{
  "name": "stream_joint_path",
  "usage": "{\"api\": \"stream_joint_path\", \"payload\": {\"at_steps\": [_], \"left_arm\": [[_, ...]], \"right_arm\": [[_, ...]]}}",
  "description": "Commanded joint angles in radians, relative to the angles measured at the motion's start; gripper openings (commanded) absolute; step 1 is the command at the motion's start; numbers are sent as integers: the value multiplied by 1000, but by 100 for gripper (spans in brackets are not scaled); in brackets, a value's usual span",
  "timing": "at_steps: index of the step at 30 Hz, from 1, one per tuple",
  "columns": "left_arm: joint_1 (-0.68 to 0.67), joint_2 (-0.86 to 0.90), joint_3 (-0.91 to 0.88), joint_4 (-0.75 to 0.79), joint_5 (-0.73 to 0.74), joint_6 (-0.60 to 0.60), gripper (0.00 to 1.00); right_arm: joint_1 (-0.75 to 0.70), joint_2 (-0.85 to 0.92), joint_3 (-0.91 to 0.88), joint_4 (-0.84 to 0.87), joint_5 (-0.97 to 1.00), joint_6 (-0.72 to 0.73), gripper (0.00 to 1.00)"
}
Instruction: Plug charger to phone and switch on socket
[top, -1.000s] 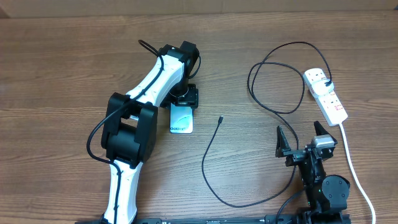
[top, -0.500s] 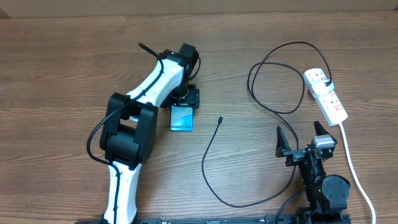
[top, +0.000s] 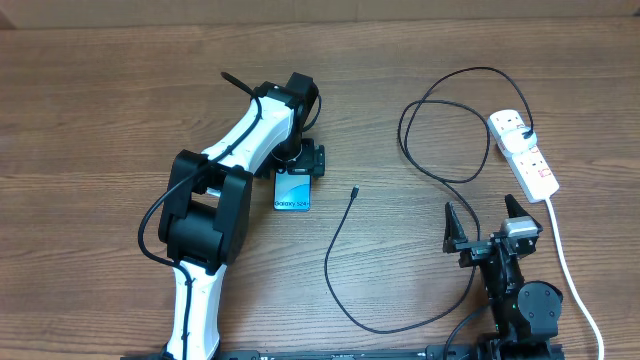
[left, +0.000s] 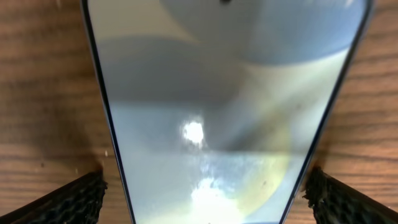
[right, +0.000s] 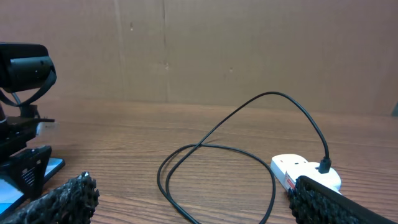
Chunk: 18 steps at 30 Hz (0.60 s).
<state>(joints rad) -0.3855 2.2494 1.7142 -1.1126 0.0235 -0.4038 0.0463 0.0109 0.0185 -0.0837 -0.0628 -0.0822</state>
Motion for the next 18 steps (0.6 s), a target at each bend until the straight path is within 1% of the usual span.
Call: {"api": "stream_joint_path", "payload": {"at_steps": [1,8,14,18], "left_arm": [[-3,28,-32,-33,-29,-47,100],[-19,28,-32,-69,-23,-46,99],[-26,28,-35,-42,-24,-46,100],[-26,28,-48,-9,-31,-46,90]], "right_arm": [[2,-8,-10,3,9,3,100],[2,-8,-10,3,9,3,100],[2,-8,-10,3,9,3,100],[2,-8,-10,3,9,3,100]]}}
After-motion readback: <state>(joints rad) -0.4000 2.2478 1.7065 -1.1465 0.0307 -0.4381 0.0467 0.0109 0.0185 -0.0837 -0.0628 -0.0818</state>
